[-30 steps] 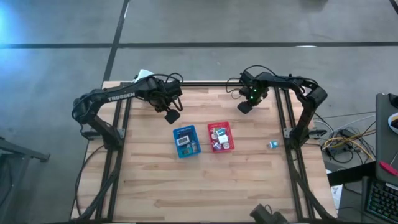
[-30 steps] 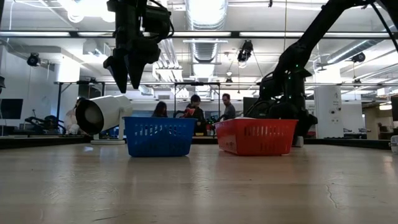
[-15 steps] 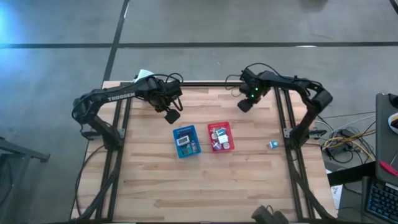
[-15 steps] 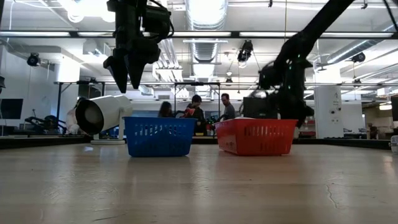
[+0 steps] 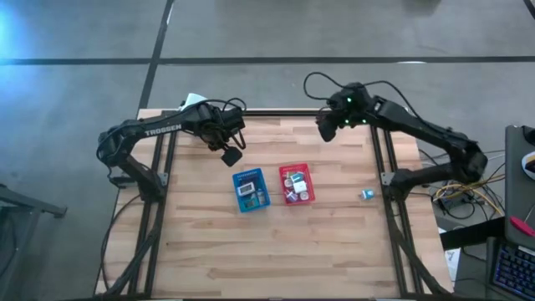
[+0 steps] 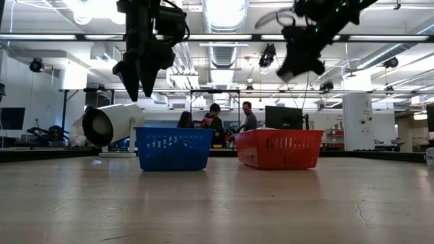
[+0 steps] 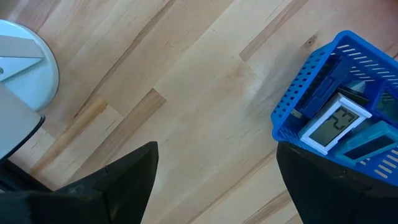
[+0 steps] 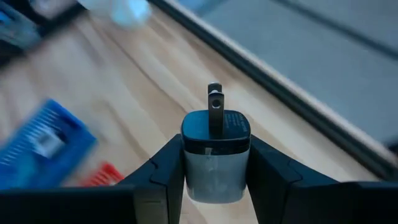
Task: Pick & Place Office items
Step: Put the white black charger adapter into the red bin
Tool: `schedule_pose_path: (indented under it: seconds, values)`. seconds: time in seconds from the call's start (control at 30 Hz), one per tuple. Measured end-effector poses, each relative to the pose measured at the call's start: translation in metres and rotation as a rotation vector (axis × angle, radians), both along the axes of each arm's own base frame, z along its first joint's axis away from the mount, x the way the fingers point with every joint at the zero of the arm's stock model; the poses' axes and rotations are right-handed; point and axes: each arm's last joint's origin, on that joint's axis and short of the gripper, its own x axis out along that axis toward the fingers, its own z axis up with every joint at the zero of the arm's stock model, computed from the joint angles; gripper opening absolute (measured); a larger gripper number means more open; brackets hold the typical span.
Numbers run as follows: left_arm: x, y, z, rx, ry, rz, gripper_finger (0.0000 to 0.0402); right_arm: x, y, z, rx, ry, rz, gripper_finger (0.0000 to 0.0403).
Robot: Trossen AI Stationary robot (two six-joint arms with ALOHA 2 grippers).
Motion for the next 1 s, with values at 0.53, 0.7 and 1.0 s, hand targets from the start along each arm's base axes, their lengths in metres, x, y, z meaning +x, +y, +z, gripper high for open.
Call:
schedule_pose_path:
  seconds: [0.53,0.7,1.0]
  values:
    - [0.0,0.0,0.0,0.0,-0.001,0.0,0.0332,0.048,0.09,-0.028,0.042,-0.15,0.378,0.0123]
    - [0.0,0.0,0.0,0.0,0.0,-0.004,0.0332,0.058,0.109,-0.049,0.123,-0.079,0.41,0.0123]
    - [0.0,0.0,0.0,0.001,0.0,-0.008,0.0332,0.069,0.107,-0.074,0.252,0.281,0.381,0.0123]
